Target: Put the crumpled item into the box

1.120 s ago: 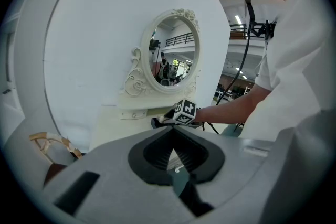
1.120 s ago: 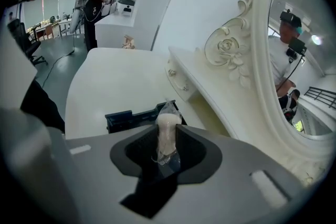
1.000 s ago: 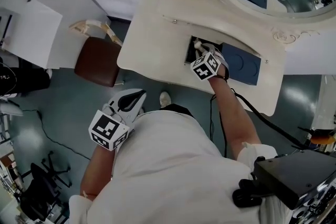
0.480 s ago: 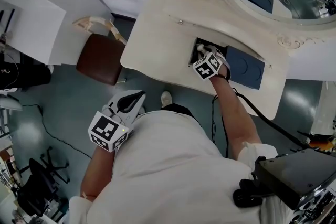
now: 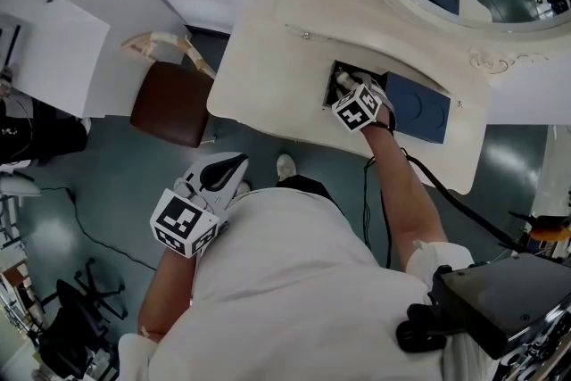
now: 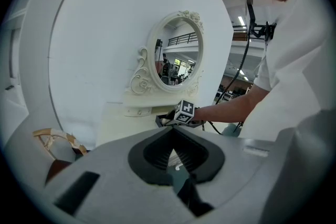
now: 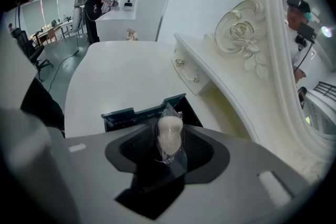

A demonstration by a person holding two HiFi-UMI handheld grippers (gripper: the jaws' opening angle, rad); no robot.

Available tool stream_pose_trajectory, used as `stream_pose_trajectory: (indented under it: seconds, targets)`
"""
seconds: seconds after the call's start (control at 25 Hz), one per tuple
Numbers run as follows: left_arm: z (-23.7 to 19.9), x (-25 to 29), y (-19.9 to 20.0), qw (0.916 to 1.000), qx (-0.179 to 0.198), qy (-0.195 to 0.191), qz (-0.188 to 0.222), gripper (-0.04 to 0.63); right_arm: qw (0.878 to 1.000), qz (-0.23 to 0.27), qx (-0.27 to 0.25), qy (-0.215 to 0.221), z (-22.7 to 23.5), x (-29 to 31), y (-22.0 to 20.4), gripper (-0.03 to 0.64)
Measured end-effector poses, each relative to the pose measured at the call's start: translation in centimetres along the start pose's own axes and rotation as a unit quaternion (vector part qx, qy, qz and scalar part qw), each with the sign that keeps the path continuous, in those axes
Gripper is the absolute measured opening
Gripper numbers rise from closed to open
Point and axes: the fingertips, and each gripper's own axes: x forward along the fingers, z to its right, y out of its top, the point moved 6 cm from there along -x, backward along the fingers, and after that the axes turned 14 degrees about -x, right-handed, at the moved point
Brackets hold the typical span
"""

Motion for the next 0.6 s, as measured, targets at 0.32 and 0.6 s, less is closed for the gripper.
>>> stream_pose_trajectory:
  seconds: [0.32, 0.6]
  targets:
    - [-0.8, -2.3, -0.6, 0.9993, 0.016, -0.032, -0.004, 0.002, 0.998, 0.005, 0.038, -0.04, -1.2, -3.6, 0.5, 0.204]
    - [-1.5, -5.9, -2.1, 0.9978, 0.031, -0.058, -0.008, 0.002, 0.992, 0.042, 0.078, -0.084, -4.9, -8.8, 2.4, 0.081]
